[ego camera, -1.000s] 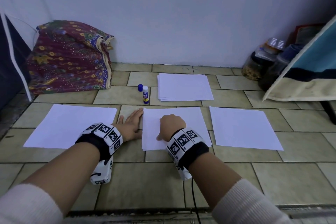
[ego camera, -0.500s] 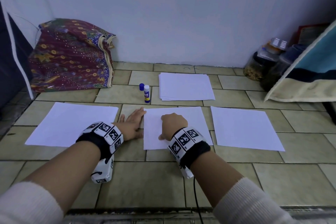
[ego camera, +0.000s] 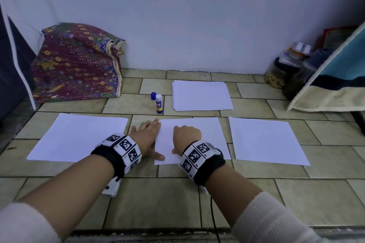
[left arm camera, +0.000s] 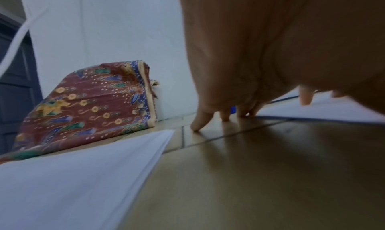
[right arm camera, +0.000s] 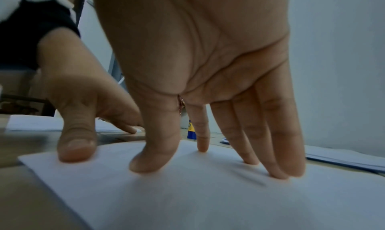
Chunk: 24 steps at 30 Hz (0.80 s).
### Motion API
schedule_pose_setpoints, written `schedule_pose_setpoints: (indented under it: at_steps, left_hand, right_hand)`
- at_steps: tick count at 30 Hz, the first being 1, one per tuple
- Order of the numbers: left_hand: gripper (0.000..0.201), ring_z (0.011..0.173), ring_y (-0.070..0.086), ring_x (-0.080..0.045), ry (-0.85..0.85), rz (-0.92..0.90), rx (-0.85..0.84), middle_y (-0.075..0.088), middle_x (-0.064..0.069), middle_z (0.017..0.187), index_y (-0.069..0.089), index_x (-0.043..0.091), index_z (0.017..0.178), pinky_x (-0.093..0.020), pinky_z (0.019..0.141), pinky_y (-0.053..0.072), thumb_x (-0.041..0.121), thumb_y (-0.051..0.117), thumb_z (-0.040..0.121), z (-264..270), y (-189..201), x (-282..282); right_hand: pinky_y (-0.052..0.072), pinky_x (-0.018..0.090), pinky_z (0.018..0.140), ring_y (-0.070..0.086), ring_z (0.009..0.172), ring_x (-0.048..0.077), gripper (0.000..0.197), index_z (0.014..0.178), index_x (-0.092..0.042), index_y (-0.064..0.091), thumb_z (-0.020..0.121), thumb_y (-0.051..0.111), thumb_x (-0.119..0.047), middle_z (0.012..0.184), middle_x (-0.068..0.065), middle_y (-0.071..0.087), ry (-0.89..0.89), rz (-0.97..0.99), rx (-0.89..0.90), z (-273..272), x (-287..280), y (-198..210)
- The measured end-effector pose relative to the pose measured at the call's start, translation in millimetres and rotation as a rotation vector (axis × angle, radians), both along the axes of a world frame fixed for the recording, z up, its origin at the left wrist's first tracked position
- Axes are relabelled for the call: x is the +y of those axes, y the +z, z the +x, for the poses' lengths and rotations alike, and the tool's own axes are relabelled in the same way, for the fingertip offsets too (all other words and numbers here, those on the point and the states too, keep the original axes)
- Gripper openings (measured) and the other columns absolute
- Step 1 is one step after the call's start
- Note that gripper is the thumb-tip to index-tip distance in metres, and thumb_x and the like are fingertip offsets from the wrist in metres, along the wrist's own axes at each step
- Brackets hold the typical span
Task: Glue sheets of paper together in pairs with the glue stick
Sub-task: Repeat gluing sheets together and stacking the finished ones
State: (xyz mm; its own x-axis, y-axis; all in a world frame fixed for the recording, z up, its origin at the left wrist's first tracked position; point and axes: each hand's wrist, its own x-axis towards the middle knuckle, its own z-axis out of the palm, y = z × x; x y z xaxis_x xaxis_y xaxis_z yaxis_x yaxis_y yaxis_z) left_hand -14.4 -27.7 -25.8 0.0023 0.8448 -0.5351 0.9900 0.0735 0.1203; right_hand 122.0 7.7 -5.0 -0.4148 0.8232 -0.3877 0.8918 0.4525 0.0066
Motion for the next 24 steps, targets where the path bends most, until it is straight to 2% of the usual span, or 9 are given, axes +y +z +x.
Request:
schedule_pose_setpoints:
  at_steps: [2, 4, 7, 9, 11, 13, 16, 21, 24]
  left_hand:
    - [0.119, 0.147, -0.015, -0.022, -0.012, -0.011, 0.06, -0.021, 0.0, 0.159, -0.012, 0.011, 0.152, -0.054, 0.118, 0.004, 0.059, 0.067, 0.078, 3, 0, 3]
    - [0.119, 0.146, -0.019, -0.025, -0.032, -0.023, 0.11, -0.021, -0.004, 0.159, -0.013, 0.009, 0.151, -0.053, 0.118, 0.0, 0.06, 0.066, 0.078, 4, -1, 5]
    - [0.119, 0.144, -0.025, -0.026, -0.034, -0.043, 0.118, -0.024, -0.004, 0.158, -0.016, 0.009, 0.15, -0.054, 0.118, -0.002, 0.06, 0.065, 0.079, 4, -2, 6]
    - [0.119, 0.143, -0.026, -0.027, -0.027, -0.049, 0.101, -0.025, -0.003, 0.158, -0.018, 0.012, 0.15, -0.055, 0.117, -0.002, 0.059, 0.065, 0.079, 5, -1, 5]
    - [0.119, 0.143, -0.027, -0.027, -0.035, -0.049, 0.099, -0.026, -0.003, 0.157, -0.019, 0.013, 0.15, -0.056, 0.117, -0.003, 0.06, 0.064, 0.08, 5, -1, 3]
    - [0.118, 0.143, -0.028, -0.026, -0.04, -0.043, 0.094, -0.027, -0.004, 0.157, -0.019, 0.011, 0.15, -0.056, 0.117, -0.003, 0.061, 0.063, 0.08, 2, -2, 1]
    - [0.119, 0.142, -0.031, -0.025, -0.043, -0.067, 0.089, -0.03, -0.002, 0.156, -0.021, 0.01, 0.149, -0.056, 0.116, -0.005, 0.062, 0.061, 0.081, 1, -2, 2]
    - [0.12, 0.141, -0.032, -0.025, -0.061, -0.08, 0.111, -0.031, -0.002, 0.155, -0.022, 0.009, 0.148, -0.057, 0.116, -0.006, 0.064, 0.059, 0.081, 1, -2, 4]
    - [0.119, 0.141, -0.032, -0.025, -0.058, -0.074, 0.118, -0.031, -0.001, 0.155, -0.022, 0.01, 0.149, -0.057, 0.116, -0.006, 0.065, 0.059, 0.08, 1, -2, 4]
  right_hand:
    - [0.048, 0.036, 0.081, 0.058, 0.108, 0.029, 0.044, 0.124, -0.01, 0.044, 0.087, 0.063, -0.024, 0.117, 0.008, 0.059, -0.034, -0.032, -0.002, -4, -1, 0]
    - [0.043, 0.047, 0.097, 0.05, 0.119, 0.034, 0.051, 0.132, -0.009, 0.036, 0.089, 0.059, -0.023, 0.127, 0.012, 0.054, -0.061, -0.048, -0.063, -9, -2, 2]
    - [0.02, 0.059, 0.111, 0.011, 0.144, 0.036, 0.064, 0.149, -0.01, 0.012, 0.095, 0.046, -0.019, 0.155, 0.018, 0.015, -0.03, -0.048, -0.081, -20, -3, 3]
    - [0.01, 0.063, 0.112, -0.005, 0.147, 0.026, 0.078, 0.152, -0.017, -0.004, 0.095, 0.049, -0.013, 0.16, 0.007, -0.005, 0.1, -0.133, 0.028, -23, 1, 0]
    - [0.011, 0.062, 0.112, -0.004, 0.147, 0.021, 0.092, 0.152, -0.019, -0.008, 0.089, 0.059, -0.011, 0.16, 0.001, -0.006, 0.196, -0.236, 0.06, -18, 10, -2]
    - [0.013, 0.06, 0.112, 0.0, 0.147, 0.02, 0.1, 0.151, -0.018, -0.008, 0.086, 0.067, -0.023, 0.16, 0.001, -0.008, 0.194, -0.247, 0.027, -3, 22, -6]
    - [0.009, 0.056, 0.115, -0.004, 0.147, 0.019, 0.11, 0.151, -0.021, -0.012, 0.081, 0.069, -0.047, 0.159, 0.0, -0.016, 0.073, -0.273, 0.035, 31, 35, -9]
    - [0.011, 0.048, 0.117, -0.008, 0.147, 0.019, 0.117, 0.15, -0.013, -0.014, 0.078, 0.069, -0.053, 0.158, 0.004, -0.018, -0.071, -0.266, 0.007, 67, 50, -5]
    - [0.008, 0.055, 0.117, -0.006, 0.147, 0.018, 0.126, 0.149, -0.008, -0.016, 0.072, 0.066, -0.065, 0.158, 0.003, -0.016, -0.193, -0.218, -0.049, 78, 52, -7]
